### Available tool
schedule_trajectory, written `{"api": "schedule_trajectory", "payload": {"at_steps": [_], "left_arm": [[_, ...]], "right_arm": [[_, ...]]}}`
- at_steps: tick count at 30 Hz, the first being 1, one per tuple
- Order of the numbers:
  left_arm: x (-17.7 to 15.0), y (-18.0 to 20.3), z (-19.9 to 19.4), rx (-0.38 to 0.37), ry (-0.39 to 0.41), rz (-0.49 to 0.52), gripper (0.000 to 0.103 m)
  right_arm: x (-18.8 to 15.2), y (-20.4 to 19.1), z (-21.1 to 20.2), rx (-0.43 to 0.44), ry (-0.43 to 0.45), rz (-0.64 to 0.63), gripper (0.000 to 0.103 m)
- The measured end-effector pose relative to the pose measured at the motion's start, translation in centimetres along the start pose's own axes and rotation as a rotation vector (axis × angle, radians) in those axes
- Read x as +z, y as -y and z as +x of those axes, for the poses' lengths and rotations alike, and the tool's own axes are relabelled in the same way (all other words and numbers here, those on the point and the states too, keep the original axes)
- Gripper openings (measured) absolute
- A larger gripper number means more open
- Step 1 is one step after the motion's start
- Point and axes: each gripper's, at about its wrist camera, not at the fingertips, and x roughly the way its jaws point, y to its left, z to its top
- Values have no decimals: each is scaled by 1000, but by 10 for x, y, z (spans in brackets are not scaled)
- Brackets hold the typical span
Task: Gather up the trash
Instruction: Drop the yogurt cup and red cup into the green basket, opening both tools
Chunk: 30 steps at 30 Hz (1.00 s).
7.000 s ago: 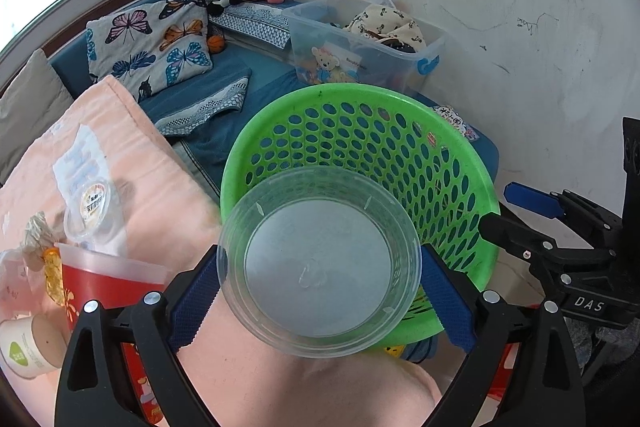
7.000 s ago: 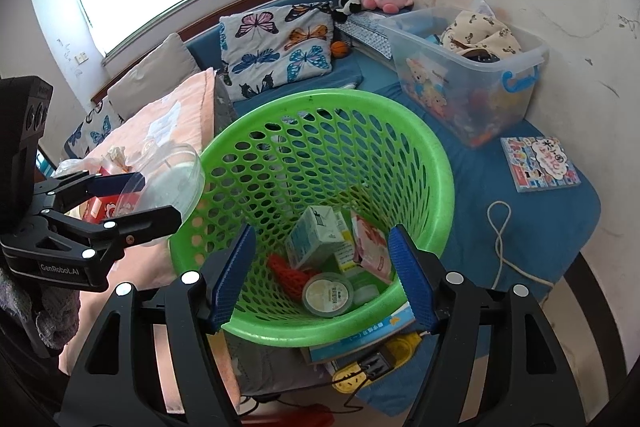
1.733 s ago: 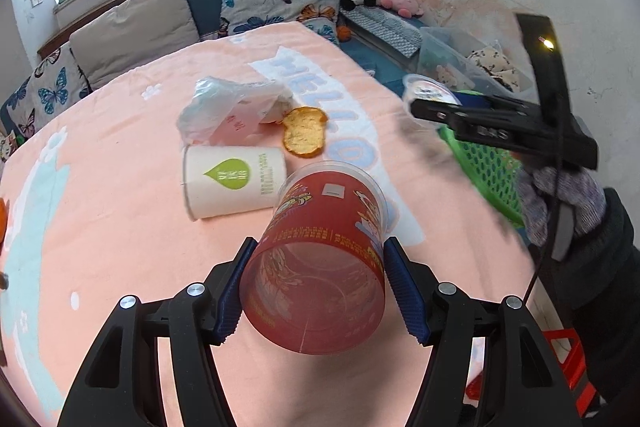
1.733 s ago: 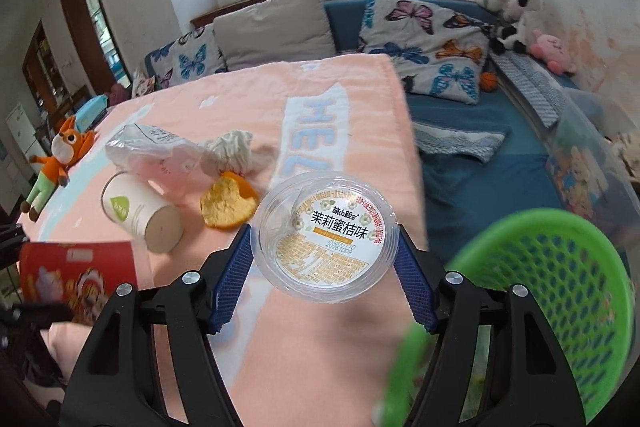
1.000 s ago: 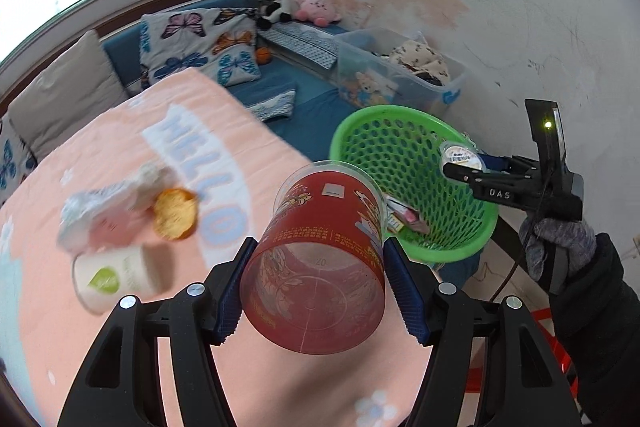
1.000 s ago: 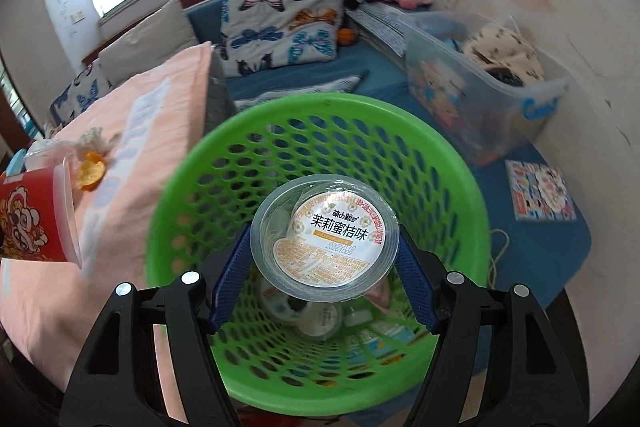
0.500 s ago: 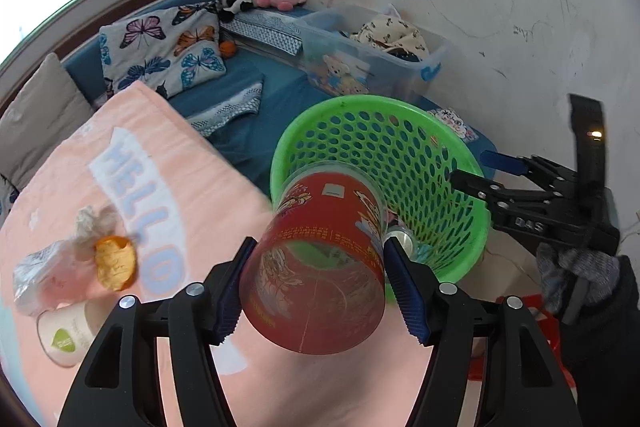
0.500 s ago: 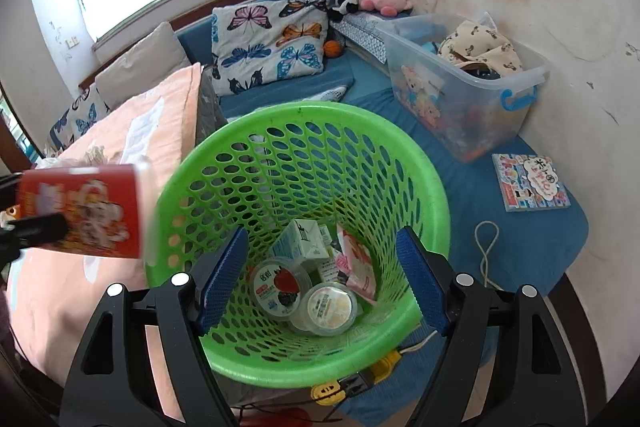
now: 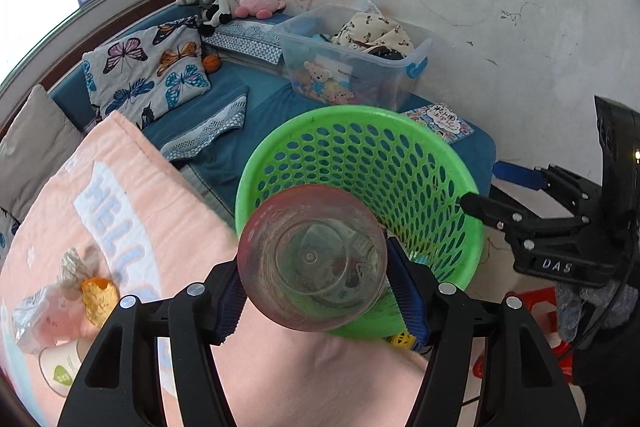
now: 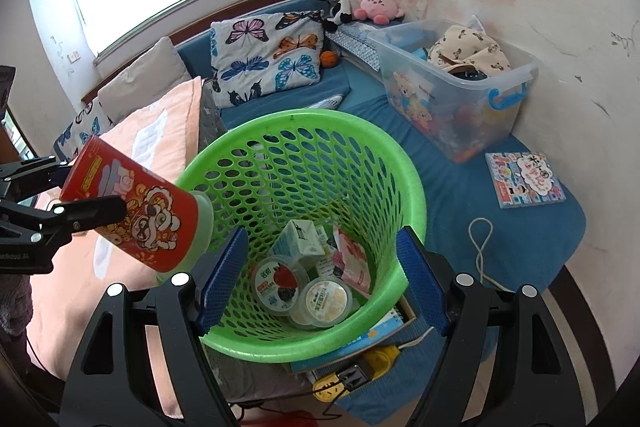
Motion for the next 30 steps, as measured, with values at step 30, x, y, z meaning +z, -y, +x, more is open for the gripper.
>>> {"api": "schedule_trajectory", "payload": {"at_steps": [30], "left_arm": [[-10,-3,6,-20,27,-53,80]], "right_arm": [[-6,-14,-13,34,16,-7,76]]}}
